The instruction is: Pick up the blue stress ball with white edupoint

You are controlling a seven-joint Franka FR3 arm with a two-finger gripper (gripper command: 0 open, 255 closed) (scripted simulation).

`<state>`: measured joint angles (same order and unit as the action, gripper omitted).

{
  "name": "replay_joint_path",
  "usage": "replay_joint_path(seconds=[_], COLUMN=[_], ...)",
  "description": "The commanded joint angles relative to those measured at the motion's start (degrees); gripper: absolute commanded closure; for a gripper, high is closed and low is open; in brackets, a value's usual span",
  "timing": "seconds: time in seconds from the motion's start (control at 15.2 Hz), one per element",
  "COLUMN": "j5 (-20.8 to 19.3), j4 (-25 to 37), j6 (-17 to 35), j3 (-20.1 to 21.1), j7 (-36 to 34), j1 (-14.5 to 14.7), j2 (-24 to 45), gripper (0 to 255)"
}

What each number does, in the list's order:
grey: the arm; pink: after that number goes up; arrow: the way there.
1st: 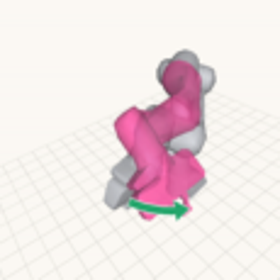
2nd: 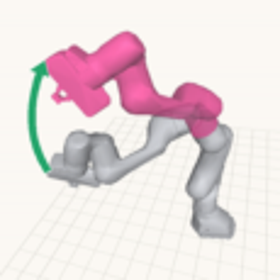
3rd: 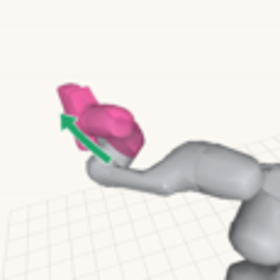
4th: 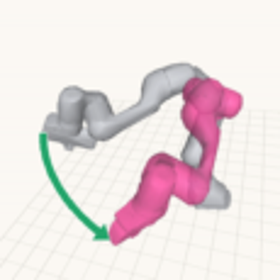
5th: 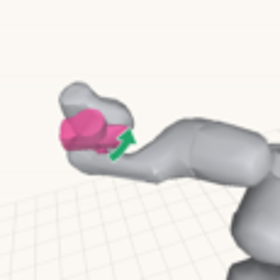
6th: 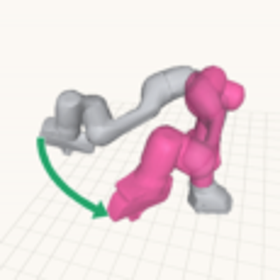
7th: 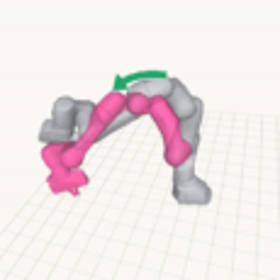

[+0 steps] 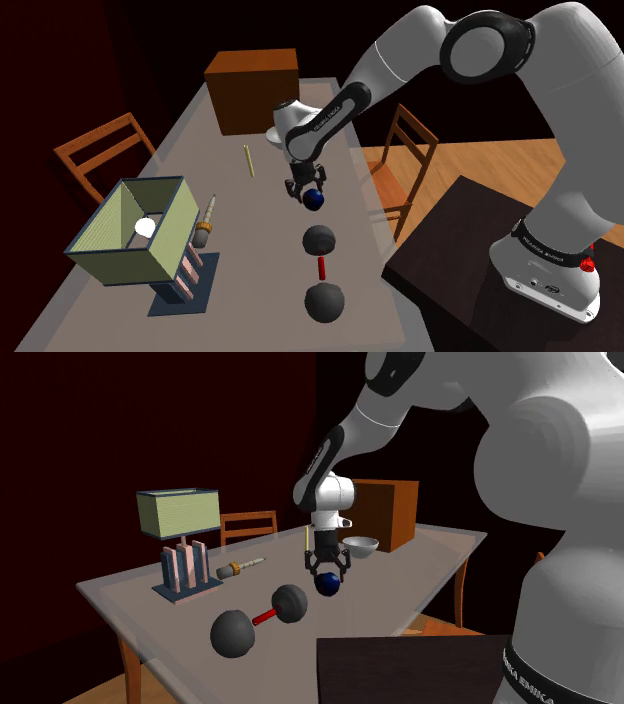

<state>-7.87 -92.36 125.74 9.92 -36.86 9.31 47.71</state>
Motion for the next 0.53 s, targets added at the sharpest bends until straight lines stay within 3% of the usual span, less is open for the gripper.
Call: replay_joint_path(seconds=[0.0, 0.46], j5=[0.1, 0.7], j4=[-0.5, -1.5], j6=[-0.7, -3.7], j3=[0.2, 0.7], j7=[0.0, 0.2], j1=[-0.1, -0.5], j2=[-1.1, -5.2], gripper=[255, 255])
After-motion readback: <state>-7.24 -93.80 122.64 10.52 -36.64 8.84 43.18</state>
